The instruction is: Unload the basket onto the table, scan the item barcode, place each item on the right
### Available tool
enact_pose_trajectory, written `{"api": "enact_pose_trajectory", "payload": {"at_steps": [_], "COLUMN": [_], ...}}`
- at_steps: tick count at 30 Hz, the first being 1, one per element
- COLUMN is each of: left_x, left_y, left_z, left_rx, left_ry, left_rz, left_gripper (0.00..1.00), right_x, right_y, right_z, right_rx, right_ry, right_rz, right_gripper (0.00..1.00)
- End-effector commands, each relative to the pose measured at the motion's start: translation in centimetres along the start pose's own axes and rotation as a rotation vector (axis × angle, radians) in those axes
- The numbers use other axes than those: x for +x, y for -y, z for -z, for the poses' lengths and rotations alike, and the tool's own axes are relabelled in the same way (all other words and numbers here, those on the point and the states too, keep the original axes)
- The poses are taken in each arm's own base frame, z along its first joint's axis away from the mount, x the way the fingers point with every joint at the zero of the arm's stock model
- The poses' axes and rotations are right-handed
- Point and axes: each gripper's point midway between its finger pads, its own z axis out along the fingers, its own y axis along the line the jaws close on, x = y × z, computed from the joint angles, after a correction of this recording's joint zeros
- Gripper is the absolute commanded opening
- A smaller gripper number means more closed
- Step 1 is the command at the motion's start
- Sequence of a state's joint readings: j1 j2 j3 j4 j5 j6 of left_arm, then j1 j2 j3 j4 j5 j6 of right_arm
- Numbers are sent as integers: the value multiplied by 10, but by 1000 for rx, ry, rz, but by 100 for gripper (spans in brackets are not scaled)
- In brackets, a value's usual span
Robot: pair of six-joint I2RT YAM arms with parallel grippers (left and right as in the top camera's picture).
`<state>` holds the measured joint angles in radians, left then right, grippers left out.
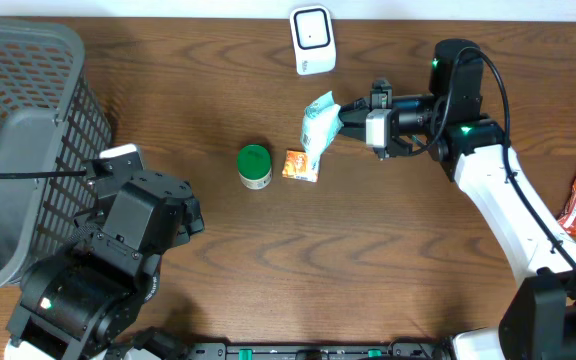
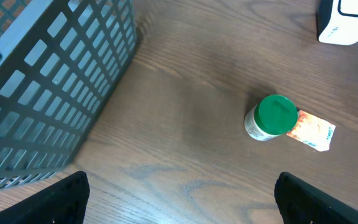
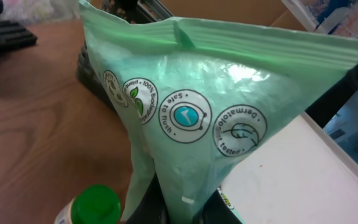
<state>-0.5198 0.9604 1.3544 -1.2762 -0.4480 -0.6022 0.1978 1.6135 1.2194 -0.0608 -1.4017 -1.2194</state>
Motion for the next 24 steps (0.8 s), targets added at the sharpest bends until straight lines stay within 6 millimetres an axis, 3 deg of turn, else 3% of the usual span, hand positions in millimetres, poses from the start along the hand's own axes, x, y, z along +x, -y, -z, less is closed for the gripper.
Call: {"api": "enact_pose_trajectory", "payload": {"at_steps": [1,9,14,18,20,22,24], "left_x": [-3,-3,-3,-3,-3,-3,-3], "left_y": [-3,-3,-3,-3,-3,-3,-3], "left_z": [1,1,1,1,1,1,1], "left_rx": [-14,-14,-14,-14,-14,-14,-14], "left_ry": [13,13,13,13,13,13,13], "left_rz": [0,-1,0,0,-1,0,0], "left_gripper": [95,95,95,95,96,95,95], "right_x": [7,2,1,18,37,72,84], "right_y": [-3,3,4,11,18,17,12], "right_z": [-1,2,2,1,1,6,9], "right_rx": [-6,-20,-23,12,70,185,220], "right_ry": [23,147,146,51,-43,-190,-237], "right_rz": [110,324,273,4,-262,-660,-805], "right_gripper": [1,1,1,1,1,1,1]}}
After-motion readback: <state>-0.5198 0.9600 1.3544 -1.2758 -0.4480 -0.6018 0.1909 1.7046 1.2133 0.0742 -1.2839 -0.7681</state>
